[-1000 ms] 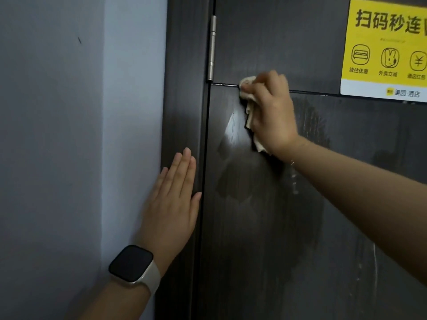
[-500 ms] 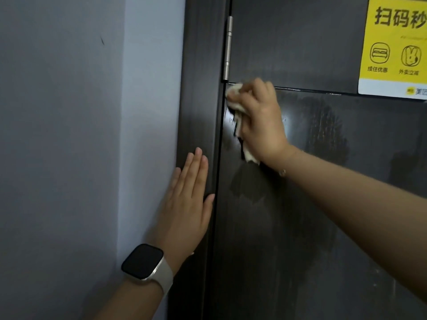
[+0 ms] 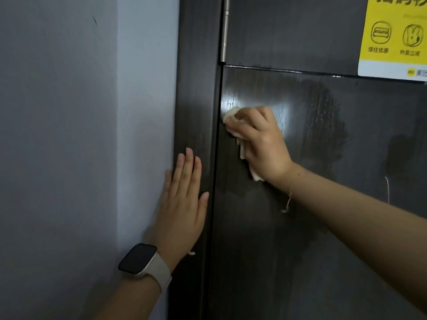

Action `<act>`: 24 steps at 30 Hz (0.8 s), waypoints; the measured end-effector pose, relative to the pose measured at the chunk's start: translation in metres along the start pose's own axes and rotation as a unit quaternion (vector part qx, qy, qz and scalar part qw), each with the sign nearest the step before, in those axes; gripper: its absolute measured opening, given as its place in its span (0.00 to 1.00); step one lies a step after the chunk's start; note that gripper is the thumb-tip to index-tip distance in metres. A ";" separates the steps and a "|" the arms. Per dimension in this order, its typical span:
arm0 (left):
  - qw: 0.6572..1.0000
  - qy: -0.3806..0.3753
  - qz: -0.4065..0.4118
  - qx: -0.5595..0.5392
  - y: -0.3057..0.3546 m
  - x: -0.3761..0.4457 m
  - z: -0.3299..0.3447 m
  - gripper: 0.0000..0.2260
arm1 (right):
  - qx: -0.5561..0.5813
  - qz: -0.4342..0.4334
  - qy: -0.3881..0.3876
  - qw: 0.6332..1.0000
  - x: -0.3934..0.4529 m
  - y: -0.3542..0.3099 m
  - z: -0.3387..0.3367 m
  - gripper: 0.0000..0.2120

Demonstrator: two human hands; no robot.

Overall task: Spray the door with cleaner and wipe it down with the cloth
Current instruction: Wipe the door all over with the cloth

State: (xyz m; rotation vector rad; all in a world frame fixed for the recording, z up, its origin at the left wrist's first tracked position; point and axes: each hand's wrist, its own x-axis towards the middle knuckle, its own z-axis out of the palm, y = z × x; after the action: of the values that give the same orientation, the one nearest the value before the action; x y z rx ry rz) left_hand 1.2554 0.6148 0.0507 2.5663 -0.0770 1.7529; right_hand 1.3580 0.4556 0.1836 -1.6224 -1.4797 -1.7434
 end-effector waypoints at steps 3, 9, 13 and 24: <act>1.000 -0.004 0.000 -0.013 -0.001 -0.001 -0.002 0.29 | 0.035 -0.020 -0.056 0.998 -0.081 -0.037 0.013 0.15; 0.999 -0.028 -0.015 -0.030 0.005 -0.014 -0.002 0.30 | 0.108 -0.171 -0.260 0.944 -0.224 -0.082 0.014 0.14; 0.998 -0.027 -0.051 0.017 0.015 -0.045 0.013 0.30 | 0.090 -0.130 -0.182 0.970 -0.171 -0.038 0.002 0.16; 0.995 -0.008 -0.058 0.083 0.019 -0.070 0.036 0.29 | 0.058 -0.070 -0.157 0.983 -0.242 -0.057 0.003 0.15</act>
State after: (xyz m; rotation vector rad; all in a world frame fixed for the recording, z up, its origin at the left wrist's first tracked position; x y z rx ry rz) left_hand 1.2624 0.5952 -0.0278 2.6346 0.2233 1.7674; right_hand 1.3852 0.3868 -0.0540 -1.8345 -1.8408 -1.4846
